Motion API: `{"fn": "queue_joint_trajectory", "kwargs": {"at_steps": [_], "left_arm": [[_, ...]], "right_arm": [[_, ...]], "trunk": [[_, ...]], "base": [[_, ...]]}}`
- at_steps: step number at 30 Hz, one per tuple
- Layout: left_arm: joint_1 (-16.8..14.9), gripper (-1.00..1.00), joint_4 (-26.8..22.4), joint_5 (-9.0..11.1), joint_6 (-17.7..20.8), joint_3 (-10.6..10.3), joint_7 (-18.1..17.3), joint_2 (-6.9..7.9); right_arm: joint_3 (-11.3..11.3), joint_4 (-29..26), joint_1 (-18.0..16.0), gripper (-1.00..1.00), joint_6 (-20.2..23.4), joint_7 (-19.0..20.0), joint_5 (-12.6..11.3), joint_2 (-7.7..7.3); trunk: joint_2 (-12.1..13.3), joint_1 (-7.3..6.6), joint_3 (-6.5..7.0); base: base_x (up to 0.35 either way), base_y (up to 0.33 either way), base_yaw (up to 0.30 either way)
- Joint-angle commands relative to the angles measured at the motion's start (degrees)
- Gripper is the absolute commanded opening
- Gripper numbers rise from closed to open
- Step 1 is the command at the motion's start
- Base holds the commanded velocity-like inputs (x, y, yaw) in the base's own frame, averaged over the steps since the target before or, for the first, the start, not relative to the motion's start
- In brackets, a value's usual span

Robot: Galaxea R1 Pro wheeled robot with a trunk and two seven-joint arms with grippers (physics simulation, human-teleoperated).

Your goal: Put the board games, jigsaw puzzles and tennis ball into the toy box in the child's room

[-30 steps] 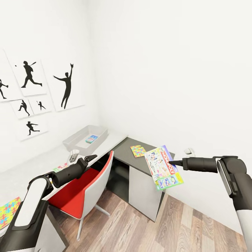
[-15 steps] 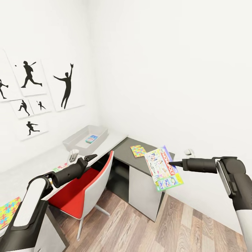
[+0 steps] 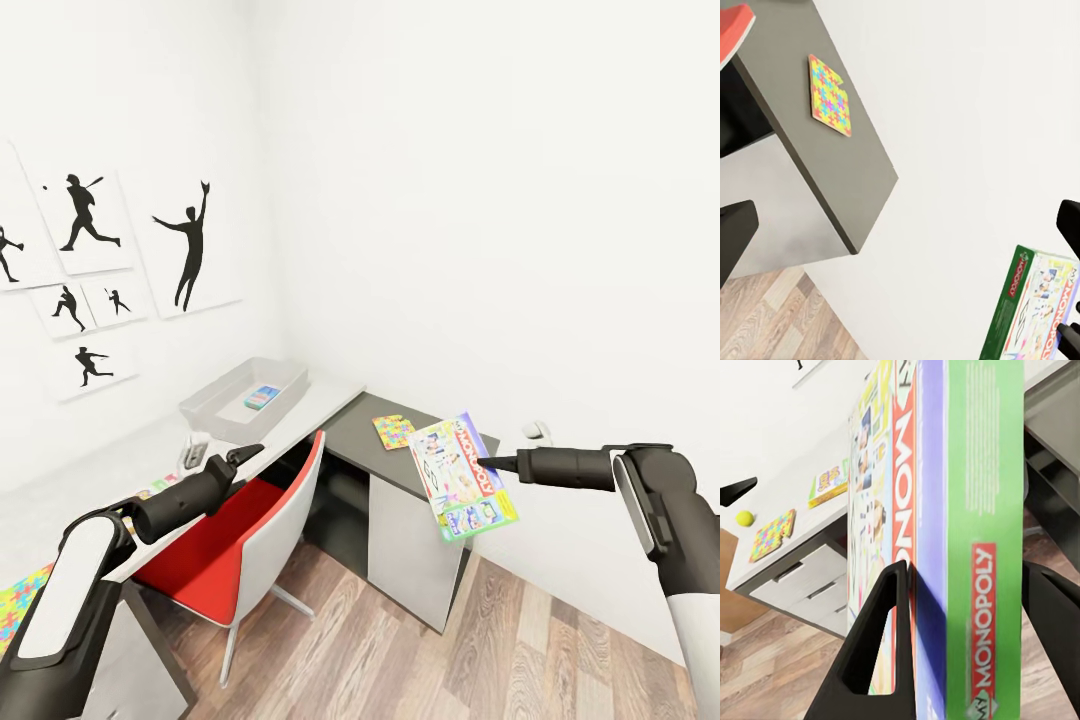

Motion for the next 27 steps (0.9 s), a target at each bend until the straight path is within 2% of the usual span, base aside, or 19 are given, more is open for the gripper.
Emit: {"fn": "queue_joint_trajectory", "kwargs": {"at_steps": [1,27], "left_arm": [[-0.1,1.00,-0.1,0.6,0.2,0.0,0.5,0.00],[-0.1,1.00,-0.1,0.6,0.2,0.0,0.5,0.00]], "right_arm": [[0.0,0.0,-0.1,-1.00,0.5,0.3,0.1,0.00],[0.0,0.0,-0.1,-1.00,0.5,0.3,0.1,0.00]], "trunk": [[-0.1,0.04,-0.14],[-0.1,0.04,-0.14]], "base": [[0.000,0.000,0.000],[0.000,0.000,0.000]]}}
